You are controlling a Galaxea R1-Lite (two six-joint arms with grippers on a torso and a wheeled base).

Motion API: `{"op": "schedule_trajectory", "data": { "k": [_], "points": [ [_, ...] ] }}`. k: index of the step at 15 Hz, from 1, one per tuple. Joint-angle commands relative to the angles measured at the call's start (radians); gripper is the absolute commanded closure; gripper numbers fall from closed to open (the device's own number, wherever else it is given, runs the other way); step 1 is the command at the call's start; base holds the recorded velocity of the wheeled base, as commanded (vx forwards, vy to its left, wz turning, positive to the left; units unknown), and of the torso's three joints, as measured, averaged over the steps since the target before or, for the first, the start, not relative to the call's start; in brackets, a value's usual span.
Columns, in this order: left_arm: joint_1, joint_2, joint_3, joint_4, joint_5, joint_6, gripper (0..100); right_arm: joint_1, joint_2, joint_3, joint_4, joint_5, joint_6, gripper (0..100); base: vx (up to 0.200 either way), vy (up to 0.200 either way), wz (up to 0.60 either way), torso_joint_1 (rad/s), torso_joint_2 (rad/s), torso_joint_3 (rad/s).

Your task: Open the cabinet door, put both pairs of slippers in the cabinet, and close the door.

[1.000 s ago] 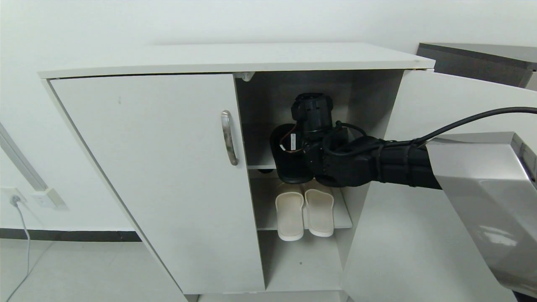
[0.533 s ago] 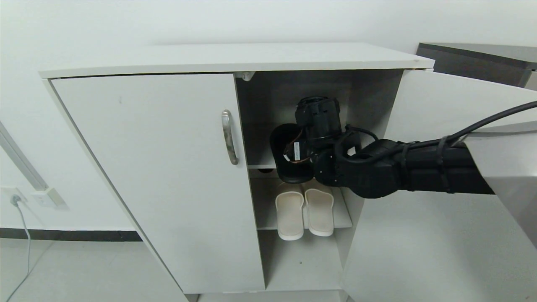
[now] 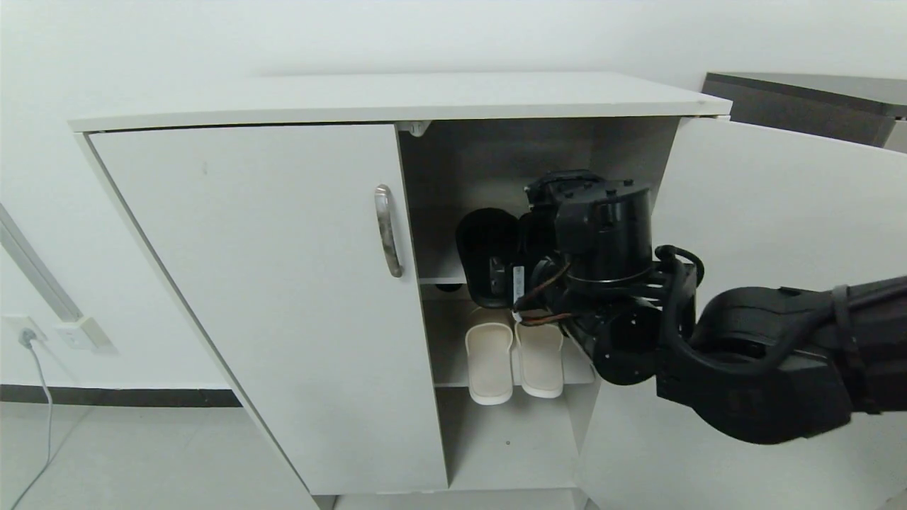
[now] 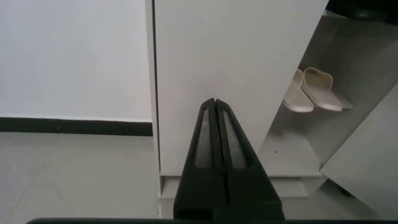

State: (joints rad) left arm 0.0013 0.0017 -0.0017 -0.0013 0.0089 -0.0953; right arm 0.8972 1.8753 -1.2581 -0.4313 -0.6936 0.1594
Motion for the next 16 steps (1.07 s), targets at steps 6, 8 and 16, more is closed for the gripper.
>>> {"op": "schedule_trajectory", "data": {
  "k": [6, 8, 16],
  "points": [
    [0.0, 0.0, 0.0, 0.0, 0.0, 0.0, 100, 0.038, -0.087, 0.22, -0.164, 0.034, -0.014, 100, 0.0, 0.0, 0.0, 0.0, 0.0, 0.0],
    [0.0, 0.0, 0.0, 0.0, 0.0, -0.001, 100, 0.043, -0.082, 0.223, -0.164, 0.034, -0.014, 100, 0.0, 0.0, 0.0, 0.0, 0.0, 0.0],
    [0.0, 0.0, 0.0, 0.0, 0.0, -0.001, 100, 0.051, -0.073, 0.241, -0.165, 0.034, -0.012, 100, -0.075, 0.0, 0.0, 0.0, 0.0, 0.001]
  ]
}}
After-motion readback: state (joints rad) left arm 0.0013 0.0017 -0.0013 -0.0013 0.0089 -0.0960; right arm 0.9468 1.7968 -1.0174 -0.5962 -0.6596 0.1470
